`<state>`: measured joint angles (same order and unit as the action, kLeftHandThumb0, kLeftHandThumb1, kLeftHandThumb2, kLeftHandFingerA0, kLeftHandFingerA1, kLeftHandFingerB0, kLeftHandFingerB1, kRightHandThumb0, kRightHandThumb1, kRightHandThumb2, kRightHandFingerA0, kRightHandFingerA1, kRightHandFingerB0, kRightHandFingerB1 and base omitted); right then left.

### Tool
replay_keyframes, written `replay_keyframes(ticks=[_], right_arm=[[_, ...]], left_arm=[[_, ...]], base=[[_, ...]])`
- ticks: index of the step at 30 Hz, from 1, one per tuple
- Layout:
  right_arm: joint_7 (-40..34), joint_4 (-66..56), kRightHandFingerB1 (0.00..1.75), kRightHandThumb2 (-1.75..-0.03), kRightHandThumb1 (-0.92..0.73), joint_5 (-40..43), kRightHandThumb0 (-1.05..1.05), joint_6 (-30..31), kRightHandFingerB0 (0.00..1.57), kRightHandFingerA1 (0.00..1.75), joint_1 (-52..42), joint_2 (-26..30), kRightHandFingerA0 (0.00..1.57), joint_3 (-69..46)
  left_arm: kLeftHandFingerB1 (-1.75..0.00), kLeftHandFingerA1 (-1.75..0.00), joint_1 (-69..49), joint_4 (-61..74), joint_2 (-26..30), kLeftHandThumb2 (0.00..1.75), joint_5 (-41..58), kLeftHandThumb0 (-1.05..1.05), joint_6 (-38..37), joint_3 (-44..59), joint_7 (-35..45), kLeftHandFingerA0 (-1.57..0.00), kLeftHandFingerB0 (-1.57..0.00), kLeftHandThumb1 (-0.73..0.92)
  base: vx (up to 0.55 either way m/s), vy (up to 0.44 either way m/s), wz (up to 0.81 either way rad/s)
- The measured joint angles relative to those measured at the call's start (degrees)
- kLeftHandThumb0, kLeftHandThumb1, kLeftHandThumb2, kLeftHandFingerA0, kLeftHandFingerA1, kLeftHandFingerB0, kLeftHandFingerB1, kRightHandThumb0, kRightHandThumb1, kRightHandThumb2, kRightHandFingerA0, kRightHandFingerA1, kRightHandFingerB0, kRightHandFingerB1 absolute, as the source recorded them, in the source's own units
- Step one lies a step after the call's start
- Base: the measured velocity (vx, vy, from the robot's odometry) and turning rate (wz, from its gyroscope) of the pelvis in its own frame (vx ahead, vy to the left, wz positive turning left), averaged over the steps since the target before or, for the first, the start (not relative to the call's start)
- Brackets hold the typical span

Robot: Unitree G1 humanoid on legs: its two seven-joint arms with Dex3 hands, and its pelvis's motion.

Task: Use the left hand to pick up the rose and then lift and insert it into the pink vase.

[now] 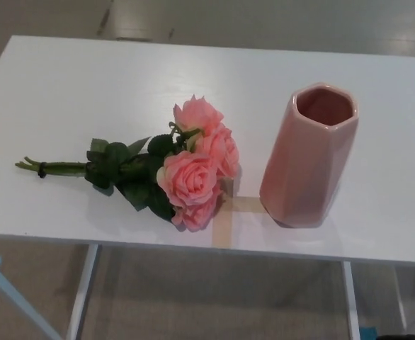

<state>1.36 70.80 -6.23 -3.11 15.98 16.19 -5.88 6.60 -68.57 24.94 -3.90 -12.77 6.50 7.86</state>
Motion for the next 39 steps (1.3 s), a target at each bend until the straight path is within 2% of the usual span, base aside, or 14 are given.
replay_keyframes(ticks=[1,15,18,19,20,21,22,24,25,26,27,28,29,39], right_arm=[[0.0,0.3,0.39,-0.59,-0.65,0.07,-0.32,-0.15,0.55,0.41,0.0,0.0,0.58,0.01],[0.0,0.88,0.39,-0.59,-0.65,0.22,-0.33,-1.04,0.55,0.41,0.01,0.07,0.58,0.2],[0.0,0.98,0.39,-0.59,-0.65,0.22,-0.33,-1.08,0.55,0.41,0.07,0.07,0.58,0.33],[0.0,0.99,0.39,-0.59,-0.65,0.21,-0.33,-1.09,0.55,0.41,0.09,0.1,0.58,0.4],[0.0,1.0,0.39,-0.59,-0.65,0.19,-0.33,-1.1,0.55,0.41,0.12,0.14,0.58,0.5],[0.0,1.0,0.39,-0.59,-0.65,0.19,-0.33,-1.1,0.55,0.41,0.15,0.16,0.58,0.55],[0.0,1.01,0.39,-0.59,-0.65,0.17,-0.33,-1.1,0.55,0.41,0.19,0.18,0.58,0.61],[0.0,1.01,0.39,-0.59,-0.65,0.14,-0.33,-1.1,0.54,0.41,0.2,0.19,0.58,0.7],[0.0,1.01,0.39,-0.59,-0.65,0.14,-0.33,-1.1,0.54,0.41,0.2,0.2,0.58,0.73],[0.0,1.0,0.39,-0.59,-0.65,0.14,-0.33,-1.1,0.54,0.41,0.2,0.2,0.58,0.77],[0.0,1.0,0.39,-0.59,-0.65,0.12,-0.33,-1.1,0.54,0.41,0.2,0.2,0.58,0.81],[0.0,1.0,0.39,-0.59,-0.65,0.12,-0.33,-1.1,0.54,0.41,0.2,0.2,0.58,0.84],[-0.01,1.0,0.39,-0.59,-0.65,0.11,-0.33,-1.1,0.55,0.41,0.2,0.2,0.59,0.86],[-0.01,0.99,0.39,-0.59,-0.65,0.07,-0.33,-1.1,0.55,0.41,0.28,0.2,0.6,1.04]], left_arm=[[-0.38,-0.42,0.03,-0.25,0.0,0.76,0.02,-0.62,-0.47,0.0,0.15,-0.26,-0.18,0.49],[-0.38,-0.42,-0.1,-1.2,0.0,0.76,0.19,-0.63,-3.24,0.62,0.65,-0.26,-0.17,0.48],[-0.37,-0.41,-0.23,-0.65,-0.08,0.72,0.41,-0.63,-3.69,0.89,0.87,-0.24,-0.17,0.44],[-0.5,-0.51,-0.5,0.13,-0.23,0.83,0.65,-0.28,-4.19,1.12,1.35,-0.11,-0.11,0.21],[-0.5,-0.51,-1.0,1.3,-0.5,0.83,0.95,-0.28,-4.89,1.32,2.25,-0.11,-0.11,0.21],[-0.39,-0.39,-1.48,2.27,-0.67,0.68,1.18,-0.62,-5.33,1.42,3.02,-0.22,-0.29,0.38],[-0.36,-0.33,-2.15,3.72,-0.89,0.54,1.66,-0.57,-5.94,1.53,4.26,-0.28,-0.45,0.43],[-0.37,-0.34,-3.21,6.39,-0.95,0.54,2.3,-0.56,-6.45,1.54,6.08,-0.33,-0.49,0.43],[-0.5,-0.43,-3.61,7.46,-0.94,0.73,2.51,-0.56,-6.57,1.54,6.78,-0.32,-0.51,0.36],[-0.5,-0.43,-4.21,9.02,-0.94,0.73,2.81,-0.56,-6.68,1.51,7.75,-0.32,-0.51,0.36],[-0.38,-0.37,-5.12,11.3,-0.91,0.54,3.13,-0.52,-6.77,1.42,9.09,-0.46,-0.52,0.41],[-0.38,-0.37,-5.92,13.29,-0.88,0.54,3.45,-0.52,-6.76,1.3,10.17,-0.46,-0.52,0.41],[-0.45,-0.45,-6.52,14.71,-0.86,0.7,3.77,-0.55,-6.75,1.19,11.04,-0.4,-0.44,0.37],[-0.46,-0.51,-12.35,32.97,1.57,0.7,8.11,-0.49,-4.02,-1.37,21.41,-0.42,-0.41,0.36]], base=[[0.0,0.0,0.0],[0.0,0.0,0.0],[0.0,0.0,0.0],[0.0,0.0,0.0],[0.0,0.0,0.0],[0.0,0.0,0.0],[0.0,0.0,0.0],[0.0,0.0,0.0],[0.0,0.0,0.0],[0.0,0.0,0.0],[0.0,0.0,0.0],[0.0,0.0,0.0],[0.0,0.0,0.0],[0.0,0.0,0.0]])
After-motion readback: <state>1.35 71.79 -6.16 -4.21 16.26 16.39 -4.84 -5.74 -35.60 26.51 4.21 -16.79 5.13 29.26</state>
